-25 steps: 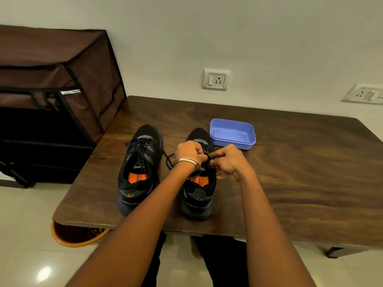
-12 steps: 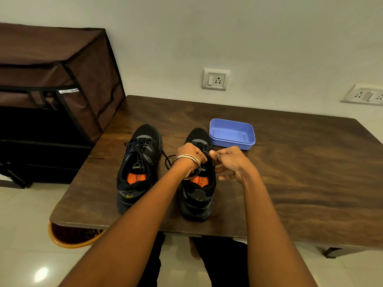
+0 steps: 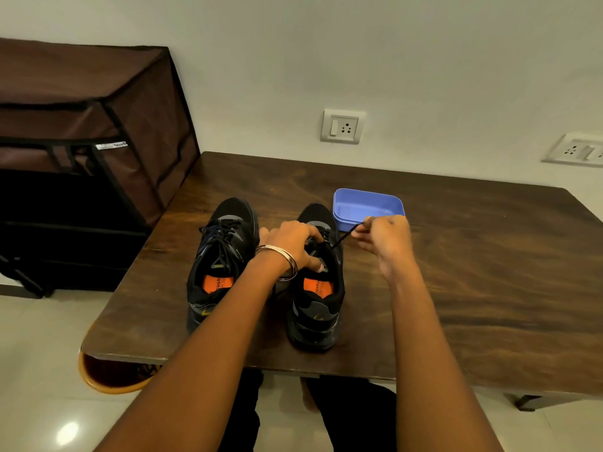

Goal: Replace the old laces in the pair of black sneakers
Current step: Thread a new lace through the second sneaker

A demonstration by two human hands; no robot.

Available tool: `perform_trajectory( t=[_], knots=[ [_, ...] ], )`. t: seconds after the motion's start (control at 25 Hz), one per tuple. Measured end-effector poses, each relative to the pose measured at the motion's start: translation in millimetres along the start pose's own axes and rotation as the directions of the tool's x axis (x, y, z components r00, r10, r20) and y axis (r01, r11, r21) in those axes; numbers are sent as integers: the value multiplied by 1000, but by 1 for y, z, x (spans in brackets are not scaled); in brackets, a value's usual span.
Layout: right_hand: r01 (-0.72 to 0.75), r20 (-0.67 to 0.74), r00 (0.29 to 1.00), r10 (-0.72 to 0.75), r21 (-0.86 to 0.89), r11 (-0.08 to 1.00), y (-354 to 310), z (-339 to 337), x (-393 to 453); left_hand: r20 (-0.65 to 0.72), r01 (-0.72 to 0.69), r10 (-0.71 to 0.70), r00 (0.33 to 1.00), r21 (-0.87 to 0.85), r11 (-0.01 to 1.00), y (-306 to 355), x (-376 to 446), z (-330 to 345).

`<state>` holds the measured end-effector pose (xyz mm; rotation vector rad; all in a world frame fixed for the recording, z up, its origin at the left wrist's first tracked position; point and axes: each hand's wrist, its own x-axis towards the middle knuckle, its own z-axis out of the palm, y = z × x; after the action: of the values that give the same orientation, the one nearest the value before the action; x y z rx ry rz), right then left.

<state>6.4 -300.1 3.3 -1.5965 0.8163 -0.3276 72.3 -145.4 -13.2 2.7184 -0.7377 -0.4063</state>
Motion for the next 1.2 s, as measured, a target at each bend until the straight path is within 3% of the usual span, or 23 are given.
perform_trajectory(
  t=[0.12,0.2,0.24,0.32,0.4,0.44,0.52,0.72,0.84,0.92,1.0,1.08,1.16,1.2],
  knots=[
    [-65,13,998,68,509,858,-17,-15,-8,-9,-26,26,1000,58,998,-2,-2,-3],
    [-84,47,996,69,566,820,-21,-15,-12,-20,-41,43,999,85,996,-2,-3,-6],
    [-57,48,998,38,478,877,-20,-13,-12,-31,-48,52,998,115,992,-2,-4,-7],
    [105,122,987,-108,28,994,-9,-7,-7,-51,-58,69,996,184,981,-2,-5,-9],
    [257,312,942,-125,-431,865,5,1,1,-78,-64,84,993,237,969,-1,-5,-9],
    [282,374,925,-71,-546,789,11,3,5,-84,-64,88,993,252,966,-1,-6,-8],
    [258,390,921,-12,-587,768,17,3,13,-85,-58,82,993,254,965,-2,-5,-7],
    [123,259,966,-9,-428,895,8,-3,9,-52,-38,50,997,201,979,-7,-2,-5],
    [24,191,981,-30,33,999,-7,-8,-1,-45,-44,54,998,198,979,-9,-2,-4],
    [0,121,991,-53,406,914,-19,-15,-8,-42,-46,55,998,184,982,-9,-2,-4],
    [-20,88,995,-49,652,758,-25,-17,-11,-39,-51,59,997,171,984,-8,-1,-3],
    [-31,94,995,-44,681,731,-25,-13,-12,-39,-58,65,997,176,983,-8,0,-2],
    [33,99,991,-89,464,885,-22,-8,-14,-39,-55,63,997,182,982,-10,1,-1],
    [120,109,982,-152,262,958,-20,-5,-13,-34,-50,57,998,177,983,-11,2,0]
  ],
)
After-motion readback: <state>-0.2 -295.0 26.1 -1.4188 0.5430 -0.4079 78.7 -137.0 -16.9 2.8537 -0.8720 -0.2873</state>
